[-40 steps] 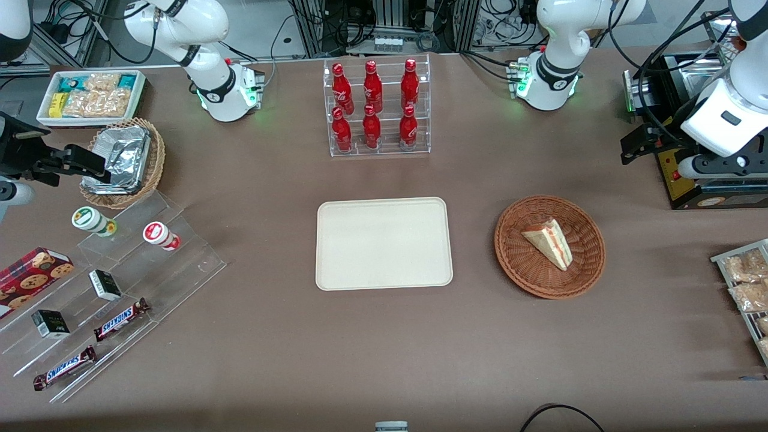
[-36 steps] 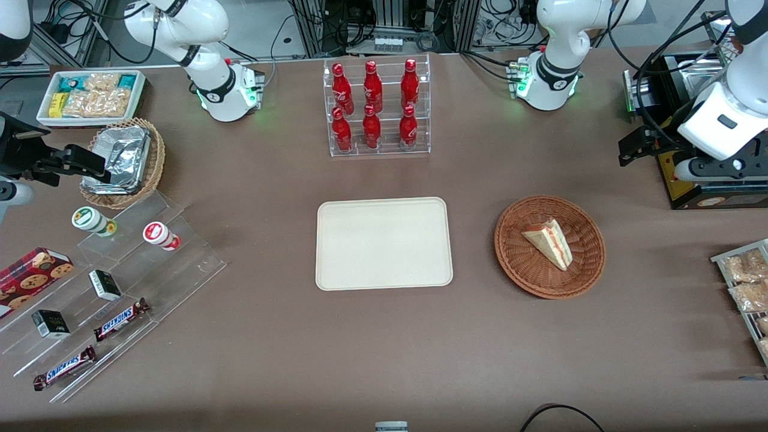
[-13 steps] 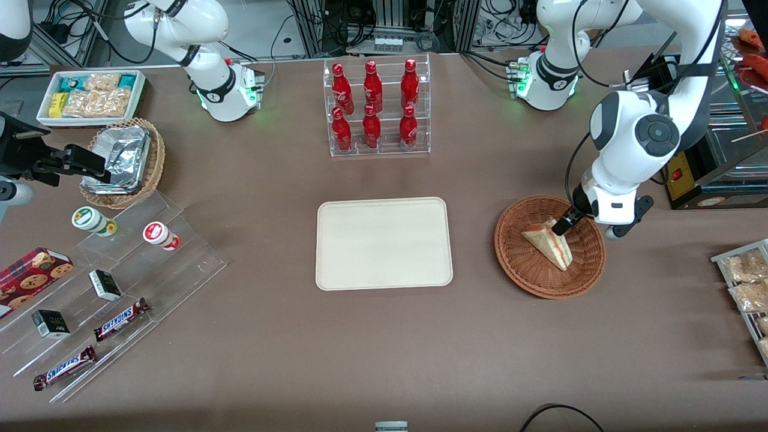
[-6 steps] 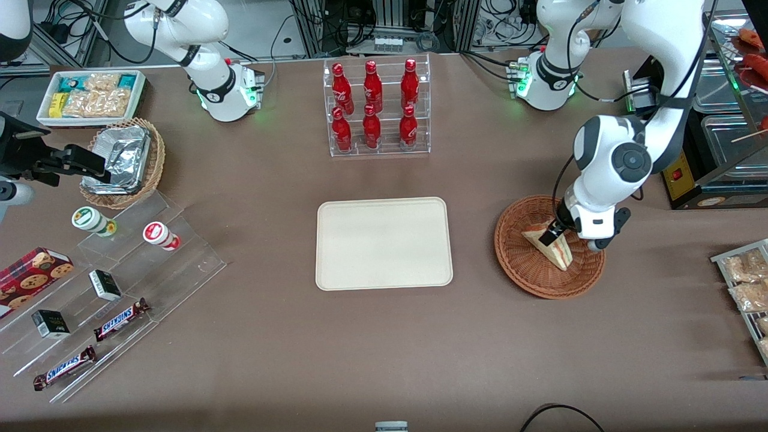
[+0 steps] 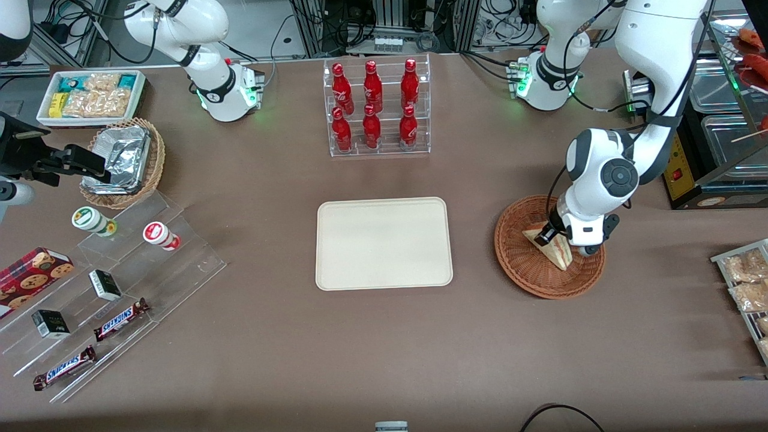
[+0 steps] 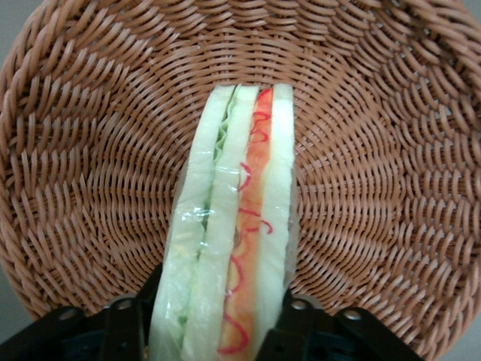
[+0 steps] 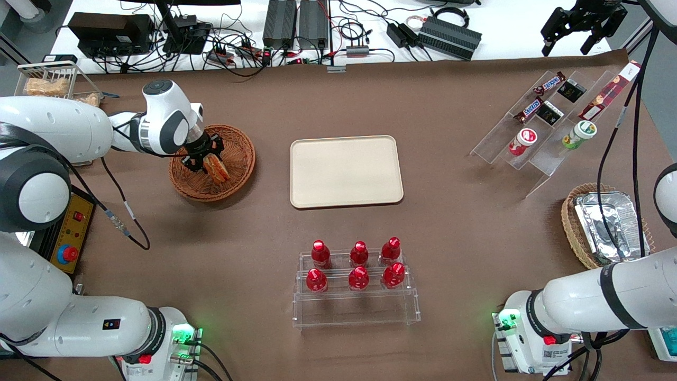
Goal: Place sandwich from basket to tray
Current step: 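Lower the open left gripper onto the wrapped sandwich in the basket, then close the left gripper on the sandwich and lift it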
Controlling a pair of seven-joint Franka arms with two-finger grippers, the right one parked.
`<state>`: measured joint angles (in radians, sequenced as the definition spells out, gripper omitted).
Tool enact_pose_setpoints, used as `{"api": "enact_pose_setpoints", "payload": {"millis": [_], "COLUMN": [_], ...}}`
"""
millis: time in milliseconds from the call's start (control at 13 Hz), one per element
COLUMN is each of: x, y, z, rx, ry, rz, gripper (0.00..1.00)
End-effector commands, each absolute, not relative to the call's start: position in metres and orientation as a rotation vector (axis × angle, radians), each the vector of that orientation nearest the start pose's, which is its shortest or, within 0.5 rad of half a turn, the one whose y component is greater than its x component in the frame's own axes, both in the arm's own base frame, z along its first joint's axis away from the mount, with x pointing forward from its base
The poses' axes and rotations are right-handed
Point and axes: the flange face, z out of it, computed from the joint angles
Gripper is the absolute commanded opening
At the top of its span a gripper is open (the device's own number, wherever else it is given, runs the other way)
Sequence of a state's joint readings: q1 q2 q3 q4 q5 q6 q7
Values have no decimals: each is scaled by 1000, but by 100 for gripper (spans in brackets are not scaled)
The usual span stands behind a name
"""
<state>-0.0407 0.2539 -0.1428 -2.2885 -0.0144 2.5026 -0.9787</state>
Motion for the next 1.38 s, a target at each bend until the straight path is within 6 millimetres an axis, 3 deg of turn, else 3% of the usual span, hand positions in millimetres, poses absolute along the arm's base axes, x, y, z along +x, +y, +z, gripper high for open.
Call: {"api": "enact_pose_setpoints", "payload": {"millis": [0,231,385,538,692,923,1154,1308], "x": [525,549,565,578,585,593,592,594], "y": [-98,-105,-135,-161,-197,-262,-333,-365], "z": [257,297,324,331,331,312,301,293], "rx": [-2910,-2885,-2913,-2955,-2995,-3080,-3112,-3122], "ry": [-1264,-1211,-1083,-929,-775,-440,-321,-338], "rz": [53,144,192,234,260,275,255,243], "gripper": [0,0,0,0,0,0,0,0]}}
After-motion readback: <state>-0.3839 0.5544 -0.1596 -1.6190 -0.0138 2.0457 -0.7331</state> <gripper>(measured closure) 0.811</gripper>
